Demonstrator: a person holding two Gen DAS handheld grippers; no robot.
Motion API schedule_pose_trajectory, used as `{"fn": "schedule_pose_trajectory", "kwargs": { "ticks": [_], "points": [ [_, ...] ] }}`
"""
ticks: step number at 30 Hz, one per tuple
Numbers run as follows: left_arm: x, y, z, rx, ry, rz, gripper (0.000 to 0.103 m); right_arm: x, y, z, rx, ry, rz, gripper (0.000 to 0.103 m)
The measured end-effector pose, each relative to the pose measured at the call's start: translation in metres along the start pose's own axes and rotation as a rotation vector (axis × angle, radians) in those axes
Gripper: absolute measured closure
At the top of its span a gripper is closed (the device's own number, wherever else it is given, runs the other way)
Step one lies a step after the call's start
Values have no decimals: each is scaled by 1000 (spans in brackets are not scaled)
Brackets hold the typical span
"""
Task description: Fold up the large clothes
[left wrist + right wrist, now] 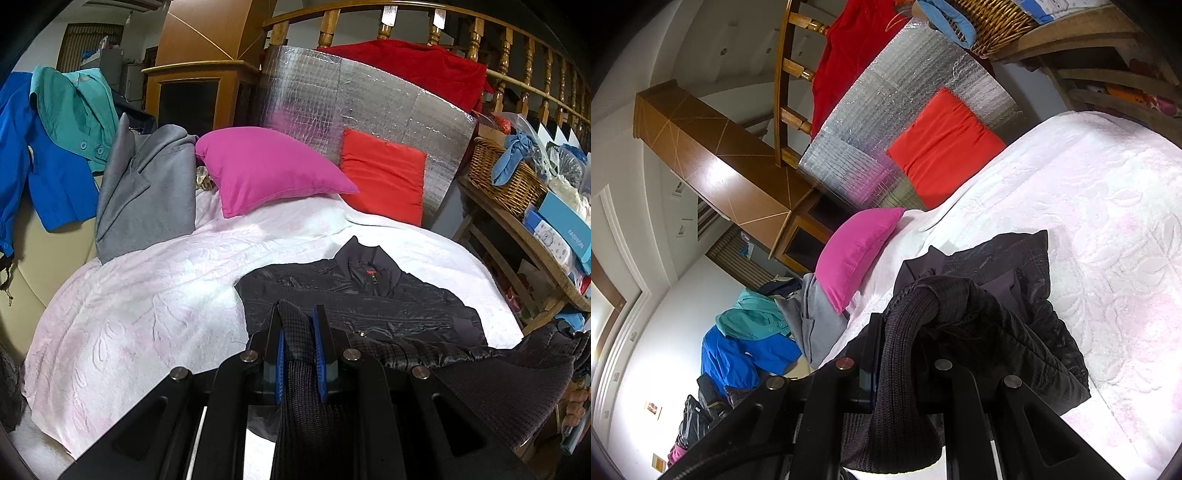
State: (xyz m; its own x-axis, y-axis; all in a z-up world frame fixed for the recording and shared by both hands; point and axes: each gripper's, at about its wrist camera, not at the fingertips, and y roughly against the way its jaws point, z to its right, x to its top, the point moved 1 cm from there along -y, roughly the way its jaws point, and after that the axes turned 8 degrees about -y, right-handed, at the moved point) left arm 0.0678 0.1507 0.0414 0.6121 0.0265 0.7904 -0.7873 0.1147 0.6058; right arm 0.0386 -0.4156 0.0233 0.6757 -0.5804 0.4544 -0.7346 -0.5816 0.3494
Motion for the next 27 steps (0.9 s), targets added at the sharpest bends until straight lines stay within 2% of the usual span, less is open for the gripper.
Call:
{"fn": "schedule_pose_trajectory", "kwargs": {
  "ticks": [27],
  "points": [
    [12,-36,1,31,-3,-30,88,16,-26,2,-21,6,-7,91]
  ]
}}
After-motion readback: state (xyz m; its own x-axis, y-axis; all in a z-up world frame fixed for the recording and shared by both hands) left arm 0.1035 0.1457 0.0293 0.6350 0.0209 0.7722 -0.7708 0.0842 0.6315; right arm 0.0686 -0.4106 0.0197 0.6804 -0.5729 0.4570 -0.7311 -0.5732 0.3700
